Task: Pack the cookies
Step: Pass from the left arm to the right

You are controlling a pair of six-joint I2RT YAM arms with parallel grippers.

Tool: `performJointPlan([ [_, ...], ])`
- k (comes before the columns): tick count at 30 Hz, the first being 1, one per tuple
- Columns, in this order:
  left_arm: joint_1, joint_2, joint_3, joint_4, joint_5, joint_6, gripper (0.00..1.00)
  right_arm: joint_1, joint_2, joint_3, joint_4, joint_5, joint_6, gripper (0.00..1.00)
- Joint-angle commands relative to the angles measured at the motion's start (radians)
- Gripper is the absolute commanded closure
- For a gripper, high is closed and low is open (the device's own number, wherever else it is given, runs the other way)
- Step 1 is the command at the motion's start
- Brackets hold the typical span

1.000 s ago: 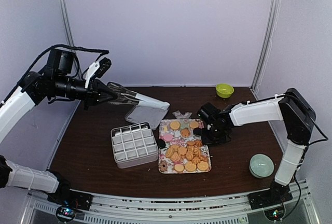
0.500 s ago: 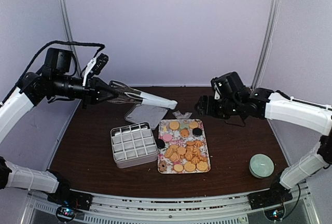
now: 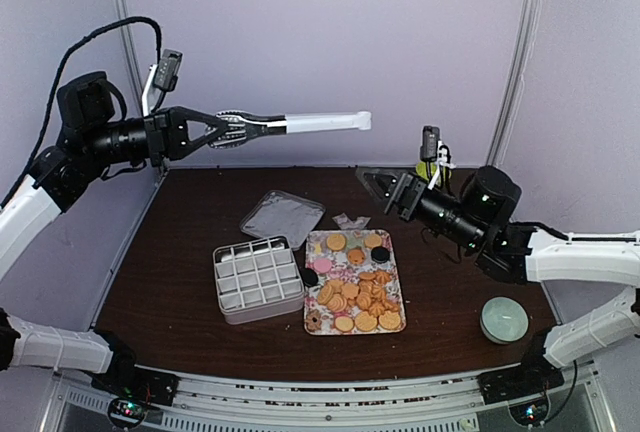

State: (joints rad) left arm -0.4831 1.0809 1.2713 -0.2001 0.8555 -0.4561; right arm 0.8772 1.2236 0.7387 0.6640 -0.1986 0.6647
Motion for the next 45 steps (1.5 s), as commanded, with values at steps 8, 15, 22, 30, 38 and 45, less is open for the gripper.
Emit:
performJointPlan([
  [8, 0.010, -0.011, -0.008, 0.230, 0.039, -0.254, 1.00, 0.092, 0.167, 0.178, 0.445, 0.000, -0.080, 0.00],
  [15, 0.010, -0.003, -0.012, 0.256, 0.076, -0.275, 1.00, 0.094, 0.323, 0.313, 0.548, 0.001, 0.001, 0.01],
  [22, 0.011, 0.000, -0.015, 0.266, 0.081, -0.265, 1.00, 0.098, 0.433, 0.437, 0.609, -0.055, 0.091, 0.23],
  [30, 0.014, -0.001, -0.015, 0.256, 0.089, -0.247, 1.00, 0.096, 0.486, 0.490, 0.649, -0.113, 0.173, 0.48],
  [38, 0.027, -0.007, -0.015, 0.236, 0.097, -0.224, 1.00, 0.047, 0.466, 0.419, 0.747, -0.226, 0.286, 0.46],
  [45, 0.028, -0.007, -0.012, 0.223, 0.102, -0.207, 1.00, 0.020, 0.439, 0.420, 0.659, -0.349, 0.300, 0.38],
])
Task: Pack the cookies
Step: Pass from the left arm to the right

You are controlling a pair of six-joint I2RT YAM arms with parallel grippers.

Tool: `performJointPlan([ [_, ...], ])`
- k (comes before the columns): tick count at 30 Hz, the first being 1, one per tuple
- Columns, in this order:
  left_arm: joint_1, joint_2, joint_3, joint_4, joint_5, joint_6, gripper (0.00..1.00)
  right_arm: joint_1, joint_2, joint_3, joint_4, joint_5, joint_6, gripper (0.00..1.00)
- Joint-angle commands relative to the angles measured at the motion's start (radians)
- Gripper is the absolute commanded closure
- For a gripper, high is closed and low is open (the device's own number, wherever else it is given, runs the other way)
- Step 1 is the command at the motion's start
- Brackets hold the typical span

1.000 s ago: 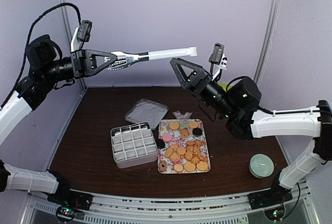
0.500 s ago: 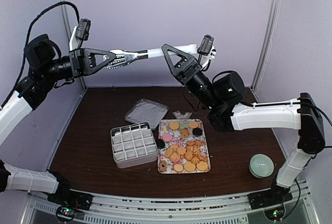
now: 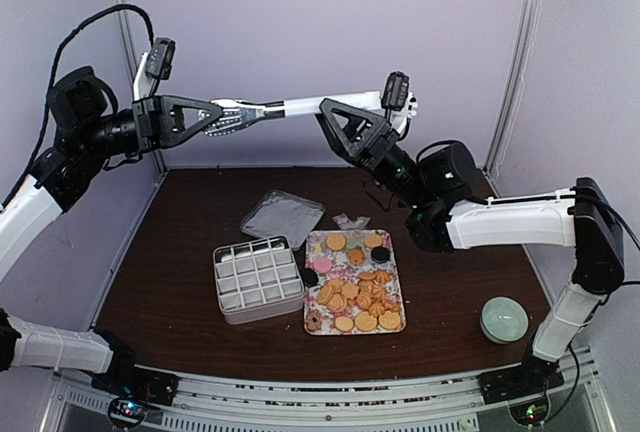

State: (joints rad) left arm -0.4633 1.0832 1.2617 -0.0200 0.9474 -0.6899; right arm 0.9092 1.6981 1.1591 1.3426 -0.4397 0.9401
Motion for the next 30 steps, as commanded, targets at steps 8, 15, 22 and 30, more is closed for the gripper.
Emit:
performJointPlan([
  [8, 0.009, -0.005, 0.001, 0.037, 0.021, 0.026, 1.00, -0.040, -0.029, 0.013, -0.013, -0.110, 0.050, 0.49],
  [15, 0.008, -0.011, 0.001, 0.032, 0.031, 0.028, 1.00, -0.066, -0.013, 0.047, -0.001, -0.123, 0.072, 0.50],
  [22, 0.009, -0.011, -0.002, 0.041, 0.030, 0.021, 1.00, -0.066, 0.002, 0.085, -0.027, -0.153, 0.076, 0.51],
  [30, 0.009, -0.014, -0.003, 0.036, 0.014, 0.030, 1.00, -0.044, 0.011, 0.097, -0.079, -0.180, 0.042, 0.64],
])
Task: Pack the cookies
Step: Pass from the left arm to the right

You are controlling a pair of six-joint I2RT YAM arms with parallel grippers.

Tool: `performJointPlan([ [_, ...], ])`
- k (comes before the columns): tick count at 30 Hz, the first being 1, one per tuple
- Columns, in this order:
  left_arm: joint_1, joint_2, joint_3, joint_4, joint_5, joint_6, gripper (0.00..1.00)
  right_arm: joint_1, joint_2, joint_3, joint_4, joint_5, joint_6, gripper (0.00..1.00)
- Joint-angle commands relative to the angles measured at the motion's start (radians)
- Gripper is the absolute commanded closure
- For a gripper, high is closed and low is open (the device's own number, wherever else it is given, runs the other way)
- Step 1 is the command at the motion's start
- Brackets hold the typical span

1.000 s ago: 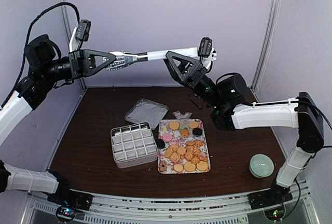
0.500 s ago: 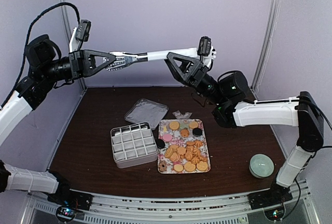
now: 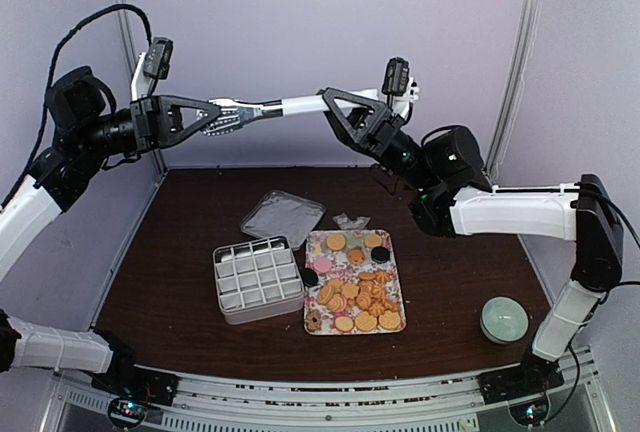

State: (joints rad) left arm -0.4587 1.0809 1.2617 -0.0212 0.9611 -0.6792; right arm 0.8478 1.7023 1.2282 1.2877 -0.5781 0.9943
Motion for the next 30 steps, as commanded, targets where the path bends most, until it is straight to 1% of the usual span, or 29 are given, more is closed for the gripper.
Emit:
performJointPlan([
  [1, 0.004, -0.013, -0.004, 0.030, -0.002, 0.028, 1.00, 0.017, 0.003, 0.021, -0.029, -0.035, -0.017, 0.66],
  [5, 0.013, -0.015, 0.003, -0.055, -0.044, 0.102, 1.00, 0.009, -0.028, -0.024, -0.030, -0.012, -0.041, 0.72],
  [7, 0.024, -0.010, 0.016, -0.140, -0.084, 0.178, 0.85, -0.004, -0.049, -0.046, -0.044, -0.002, -0.045, 0.76],
  [8, 0.030, -0.004, 0.027, -0.197, -0.109, 0.227, 0.82, -0.012, -0.061, -0.059, -0.063, 0.004, -0.049, 0.78],
  [9, 0.037, 0.002, 0.036, -0.255, -0.134, 0.276, 0.76, -0.020, -0.073, -0.073, -0.082, 0.008, -0.057, 0.79],
  [10, 0.048, 0.007, 0.043, -0.303, -0.157, 0.315, 0.67, -0.027, -0.088, -0.092, -0.103, 0.010, -0.071, 0.80],
  [11, 0.059, 0.013, 0.048, -0.345, -0.171, 0.355, 0.53, -0.035, -0.104, -0.109, -0.129, 0.010, -0.086, 0.81],
  [12, 0.070, 0.019, 0.054, -0.386, -0.176, 0.395, 0.46, -0.042, -0.123, -0.127, -0.165, 0.010, -0.114, 0.82],
  [14, 0.090, 0.031, 0.072, -0.479, -0.197, 0.473, 0.32, -0.061, -0.166, -0.162, -0.262, 0.006, -0.171, 0.83],
  [16, 0.113, 0.039, 0.090, -0.578, -0.231, 0.542, 0.18, -0.081, -0.221, -0.202, -0.397, 0.008, -0.252, 0.83],
  [17, 0.128, 0.041, 0.096, -0.606, -0.244, 0.578, 0.14, -0.089, -0.254, -0.224, -0.468, 0.015, -0.304, 0.83],
  [18, 0.142, 0.042, 0.099, -0.649, -0.261, 0.615, 0.11, -0.094, -0.289, -0.238, -0.567, 0.031, -0.372, 0.83],
  [19, 0.155, 0.041, 0.098, -0.683, -0.301, 0.652, 0.09, -0.097, -0.328, -0.250, -0.716, 0.056, -0.442, 0.83],
  [21, 0.180, 0.043, 0.095, -0.748, -0.368, 0.732, 0.07, -0.097, -0.394, -0.250, -0.949, 0.138, -0.600, 0.83],
  [24, 0.216, 0.052, 0.078, -0.830, -0.457, 0.845, 0.03, -0.096, -0.459, -0.242, -1.211, 0.259, -0.727, 0.84],
  [25, 0.236, 0.055, 0.066, -0.846, -0.476, 0.862, 0.03, -0.096, -0.472, -0.240, -1.268, 0.302, -0.749, 0.84],
  [27, 0.261, 0.058, 0.039, -0.875, -0.502, 0.896, 0.02, -0.095, -0.492, -0.242, -1.356, 0.336, -0.767, 0.86],
  [30, 0.283, 0.076, 0.005, -0.914, -0.528, 0.938, 0.02, -0.065, -0.511, -0.241, -1.436, 0.393, -0.785, 0.86],
])
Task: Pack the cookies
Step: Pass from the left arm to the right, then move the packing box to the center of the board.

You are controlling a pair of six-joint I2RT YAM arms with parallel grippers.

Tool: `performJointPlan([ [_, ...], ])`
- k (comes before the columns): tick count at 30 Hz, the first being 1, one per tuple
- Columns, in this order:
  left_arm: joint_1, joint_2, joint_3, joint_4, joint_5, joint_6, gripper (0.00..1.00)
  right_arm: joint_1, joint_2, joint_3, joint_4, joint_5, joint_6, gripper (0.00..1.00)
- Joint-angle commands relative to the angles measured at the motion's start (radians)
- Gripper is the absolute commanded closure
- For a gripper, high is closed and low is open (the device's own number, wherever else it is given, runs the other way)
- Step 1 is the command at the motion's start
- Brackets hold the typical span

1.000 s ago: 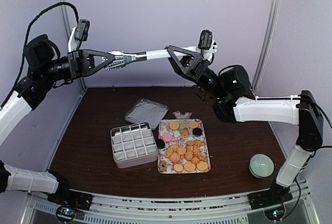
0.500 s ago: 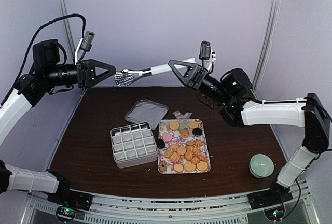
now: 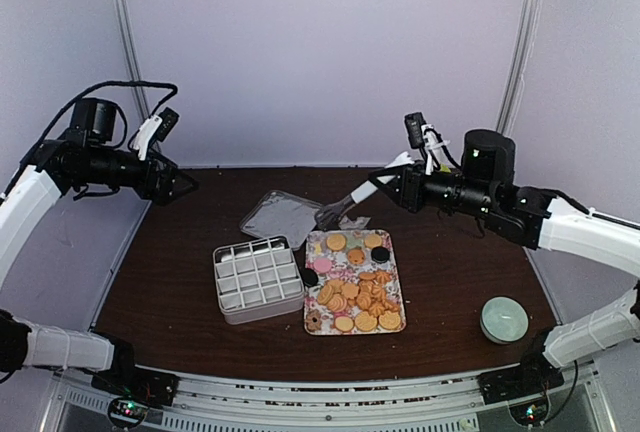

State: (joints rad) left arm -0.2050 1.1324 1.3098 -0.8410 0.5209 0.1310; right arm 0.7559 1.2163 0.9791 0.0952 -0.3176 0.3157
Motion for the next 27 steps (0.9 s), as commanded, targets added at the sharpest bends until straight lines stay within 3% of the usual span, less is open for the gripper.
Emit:
performJointPlan([
  [1, 0.032, 0.031, -0.057, -0.102, -0.108, 0.140, 0.02, 0.044, -0.028, 0.010, -0.266, 0.164, -0.120, 0.86],
  [14, 0.104, 0.048, -0.281, 0.002, -0.208, 0.215, 0.02, 0.200, 0.064, 0.107, -0.484, 0.474, -0.098, 0.90],
  [27, 0.104, 0.072, -0.312, 0.068, -0.215, 0.185, 0.03, 0.230, 0.219, 0.223, -0.445, 0.680, -0.178, 0.90],
])
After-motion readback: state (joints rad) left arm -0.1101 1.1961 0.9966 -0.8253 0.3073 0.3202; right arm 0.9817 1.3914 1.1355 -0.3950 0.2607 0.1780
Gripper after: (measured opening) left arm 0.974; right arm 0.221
